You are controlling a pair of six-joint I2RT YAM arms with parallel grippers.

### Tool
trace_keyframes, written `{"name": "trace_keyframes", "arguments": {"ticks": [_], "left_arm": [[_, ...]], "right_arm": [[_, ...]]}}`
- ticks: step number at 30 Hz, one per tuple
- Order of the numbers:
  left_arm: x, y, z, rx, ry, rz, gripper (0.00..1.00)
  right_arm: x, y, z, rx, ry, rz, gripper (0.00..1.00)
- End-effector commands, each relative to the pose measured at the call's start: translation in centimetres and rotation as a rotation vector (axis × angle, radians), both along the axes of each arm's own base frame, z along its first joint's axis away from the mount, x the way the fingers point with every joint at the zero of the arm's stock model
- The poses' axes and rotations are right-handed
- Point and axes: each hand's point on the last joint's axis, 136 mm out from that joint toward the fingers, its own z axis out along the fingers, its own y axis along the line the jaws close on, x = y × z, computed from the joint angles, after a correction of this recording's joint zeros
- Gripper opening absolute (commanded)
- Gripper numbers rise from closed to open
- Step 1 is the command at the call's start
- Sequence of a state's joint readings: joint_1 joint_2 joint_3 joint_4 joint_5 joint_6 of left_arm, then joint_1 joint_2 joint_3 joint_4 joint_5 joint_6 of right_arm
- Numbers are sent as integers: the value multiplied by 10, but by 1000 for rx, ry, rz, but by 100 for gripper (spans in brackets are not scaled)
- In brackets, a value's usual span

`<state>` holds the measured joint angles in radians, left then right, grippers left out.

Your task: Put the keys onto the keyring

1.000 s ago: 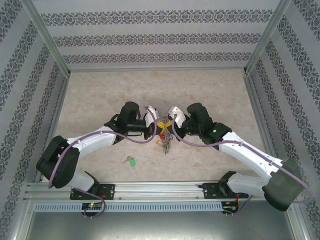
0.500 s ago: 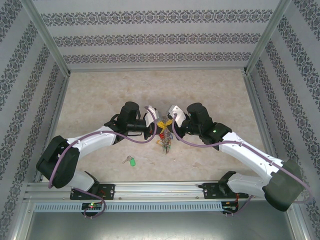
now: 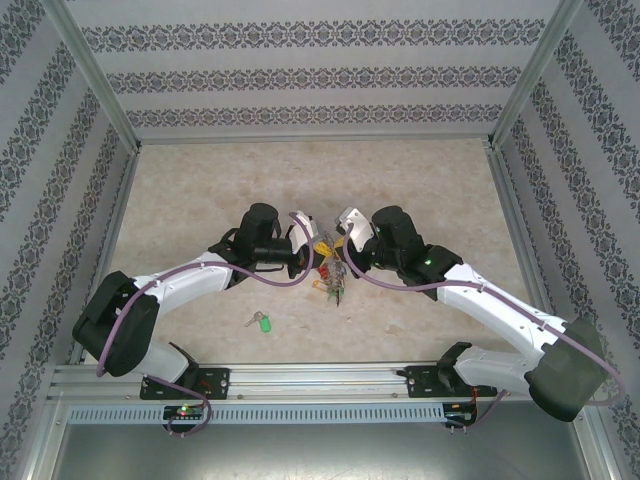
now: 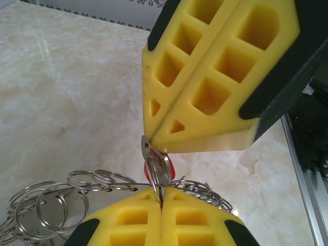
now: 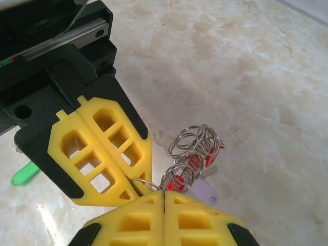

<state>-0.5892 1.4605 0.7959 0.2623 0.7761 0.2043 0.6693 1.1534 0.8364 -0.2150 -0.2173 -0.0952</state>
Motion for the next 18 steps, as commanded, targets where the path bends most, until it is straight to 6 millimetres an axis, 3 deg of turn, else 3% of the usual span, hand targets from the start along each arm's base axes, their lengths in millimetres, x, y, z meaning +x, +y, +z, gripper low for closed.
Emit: {"name": "trace_keyframes", "arguments": {"ticks": [1, 5, 18], "left_arm": [[-8, -8, 27, -74, -93, -60, 0], [-2, -7, 28, -86, -94, -13, 0], [14, -4, 2, -126, -49, 97, 1]], "right_arm": [[17, -13, 2, -8, 25, -97, 0], [15, -17, -5, 0, 61, -104, 0], [9, -6, 9, 28, 30, -39, 0]]}}
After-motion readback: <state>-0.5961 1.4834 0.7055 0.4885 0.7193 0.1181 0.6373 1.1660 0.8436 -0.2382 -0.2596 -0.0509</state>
